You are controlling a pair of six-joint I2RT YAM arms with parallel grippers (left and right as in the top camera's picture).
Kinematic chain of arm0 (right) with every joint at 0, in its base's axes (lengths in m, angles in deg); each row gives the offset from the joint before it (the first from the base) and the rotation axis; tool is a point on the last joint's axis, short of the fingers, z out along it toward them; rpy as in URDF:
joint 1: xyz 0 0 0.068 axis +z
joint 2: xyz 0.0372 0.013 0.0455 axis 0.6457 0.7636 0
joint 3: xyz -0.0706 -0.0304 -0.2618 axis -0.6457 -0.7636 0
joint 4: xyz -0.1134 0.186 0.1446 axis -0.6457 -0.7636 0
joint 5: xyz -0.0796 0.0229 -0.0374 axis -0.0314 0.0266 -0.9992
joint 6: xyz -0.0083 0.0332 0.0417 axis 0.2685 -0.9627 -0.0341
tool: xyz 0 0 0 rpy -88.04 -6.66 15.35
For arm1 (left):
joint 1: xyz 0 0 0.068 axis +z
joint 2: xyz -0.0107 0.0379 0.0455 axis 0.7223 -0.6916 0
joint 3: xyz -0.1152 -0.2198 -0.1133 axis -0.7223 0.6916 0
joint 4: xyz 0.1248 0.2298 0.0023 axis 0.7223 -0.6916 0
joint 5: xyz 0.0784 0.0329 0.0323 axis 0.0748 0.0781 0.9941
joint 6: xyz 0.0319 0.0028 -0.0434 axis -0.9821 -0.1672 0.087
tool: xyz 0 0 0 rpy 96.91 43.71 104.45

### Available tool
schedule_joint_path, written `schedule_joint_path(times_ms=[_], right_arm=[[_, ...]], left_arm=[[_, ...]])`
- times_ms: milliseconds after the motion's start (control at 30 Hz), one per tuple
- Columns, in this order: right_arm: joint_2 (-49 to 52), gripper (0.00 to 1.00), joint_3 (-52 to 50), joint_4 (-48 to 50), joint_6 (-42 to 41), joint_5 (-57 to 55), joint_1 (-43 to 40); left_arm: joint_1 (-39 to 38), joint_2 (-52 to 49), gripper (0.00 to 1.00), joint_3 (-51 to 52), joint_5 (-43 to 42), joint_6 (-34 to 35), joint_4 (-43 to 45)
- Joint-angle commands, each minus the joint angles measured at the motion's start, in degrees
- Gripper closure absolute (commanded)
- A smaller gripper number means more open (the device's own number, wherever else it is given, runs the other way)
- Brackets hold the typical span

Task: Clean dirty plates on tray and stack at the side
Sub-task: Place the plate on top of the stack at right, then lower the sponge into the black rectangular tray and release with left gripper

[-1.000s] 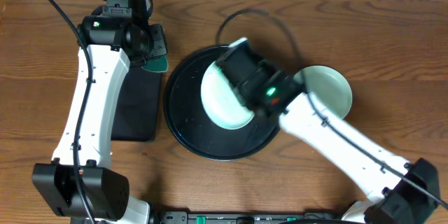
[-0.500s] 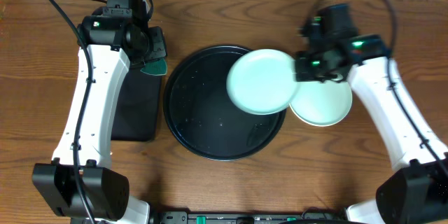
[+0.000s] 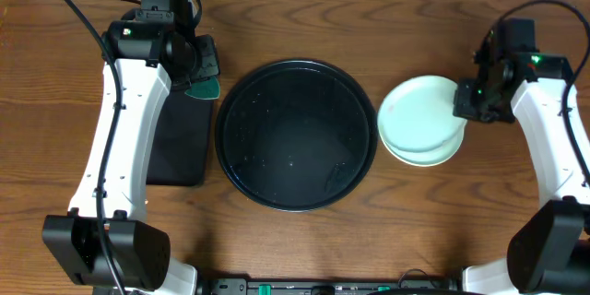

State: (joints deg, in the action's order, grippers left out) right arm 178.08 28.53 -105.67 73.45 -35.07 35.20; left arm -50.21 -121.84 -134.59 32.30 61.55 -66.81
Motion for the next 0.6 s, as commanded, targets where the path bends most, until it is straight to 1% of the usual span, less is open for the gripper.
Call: schedule_joint_path(times_ms=[0,100,133,167,200,233,267,300,433,567], right_arm=[[0.39,0.99,-3.19,1.75,0.48,-1.49,-1.42],[0.39,0.99,-5.81,4.04,0.48,-1.46,-1.53],[0.39,0.96,-6.54,4.81,0.48,-1.46,-1.53],[0.39,0.9,-7.06,5.4,0.46,-1.4,-1.53],[0.39,0.8,-7.23,5.66,0.48,-1.33,-1.53],[0.39,0.66,-7.28,5.75,0.48,-1.16,-1.51],[0.39,0.56,-7.28,5.86,0.48,-0.94,-1.46],[0.37,0.51,-7.13,5.9,0.5,-0.5,-1.36],[0.33,0.44,-4.87,4.17,0.52,2.82,-0.63],[0.33,0.43,-0.96,1.88,0.55,5.57,0.46]], left_arm=[[0.04,-0.02,0.93,-0.61,0.7,-0.74,-0.13],[0.04,-0.02,0.92,-0.61,0.72,-0.74,-0.13],[0.07,-0.02,0.93,-0.61,0.72,-0.74,-0.13],[0.07,-0.02,0.93,-0.61,0.74,-0.74,-0.13],[0.13,-0.02,0.92,-0.61,0.74,-0.74,-0.15],[0.28,-0.02,0.93,-0.61,0.74,-0.76,-0.17],[0.5,-0.02,0.93,-0.61,0.74,-0.76,-0.37],[0.85,-0.02,0.93,-0.61,0.76,-0.76,-0.63],[3.04,-0.02,0.93,-0.13,4.37,-0.74,-3.13],[5.86,-0.02,0.93,2.62,7.72,-0.72,-4.02]])
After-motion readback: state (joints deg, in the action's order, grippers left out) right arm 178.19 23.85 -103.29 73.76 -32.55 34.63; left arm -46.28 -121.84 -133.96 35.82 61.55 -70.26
